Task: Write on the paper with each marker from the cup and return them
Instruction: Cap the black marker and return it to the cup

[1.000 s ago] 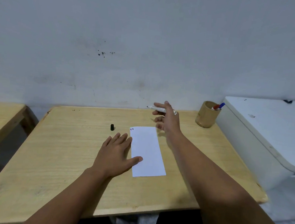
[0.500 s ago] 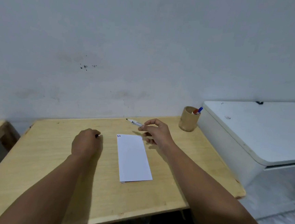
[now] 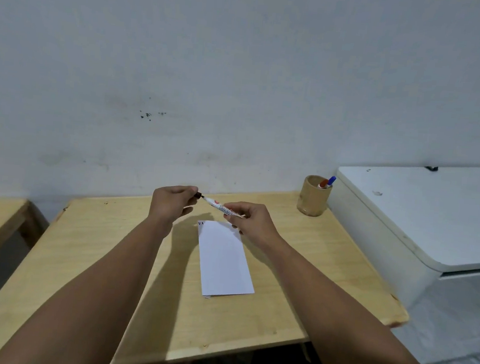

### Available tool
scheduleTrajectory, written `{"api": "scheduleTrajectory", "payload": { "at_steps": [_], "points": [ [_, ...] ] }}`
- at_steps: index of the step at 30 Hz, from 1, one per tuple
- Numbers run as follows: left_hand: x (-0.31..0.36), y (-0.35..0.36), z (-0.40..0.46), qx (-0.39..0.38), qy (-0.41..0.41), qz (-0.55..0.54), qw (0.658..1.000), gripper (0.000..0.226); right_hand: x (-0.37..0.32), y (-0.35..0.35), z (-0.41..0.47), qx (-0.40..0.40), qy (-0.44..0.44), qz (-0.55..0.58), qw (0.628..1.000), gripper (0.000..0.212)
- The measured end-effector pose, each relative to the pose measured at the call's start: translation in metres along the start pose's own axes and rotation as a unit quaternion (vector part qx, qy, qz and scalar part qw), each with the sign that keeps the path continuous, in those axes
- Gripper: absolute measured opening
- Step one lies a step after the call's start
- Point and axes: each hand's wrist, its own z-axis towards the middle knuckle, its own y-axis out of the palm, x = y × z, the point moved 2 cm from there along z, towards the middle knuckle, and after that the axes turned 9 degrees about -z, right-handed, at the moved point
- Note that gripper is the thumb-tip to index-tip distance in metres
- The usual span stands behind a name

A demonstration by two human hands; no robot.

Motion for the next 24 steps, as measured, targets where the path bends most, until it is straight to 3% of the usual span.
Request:
{"api": "scheduleTrajectory", "payload": {
  "at_steps": [17,24],
  "points": [
    [0.002,0.024,0.001,-0.028,0.048,0.087,0.995,0.010,-0.004,-0.010,0.003,0.020,-0.004,-0.008,1.000,0.025],
    [-0.002,0.053,0.002,-0.001,0.045,0.043,0.998,0.012,-0.015,-0.025,0.002,0.065,-0.025,-0.057,0.996,0.032]
  ]
}}
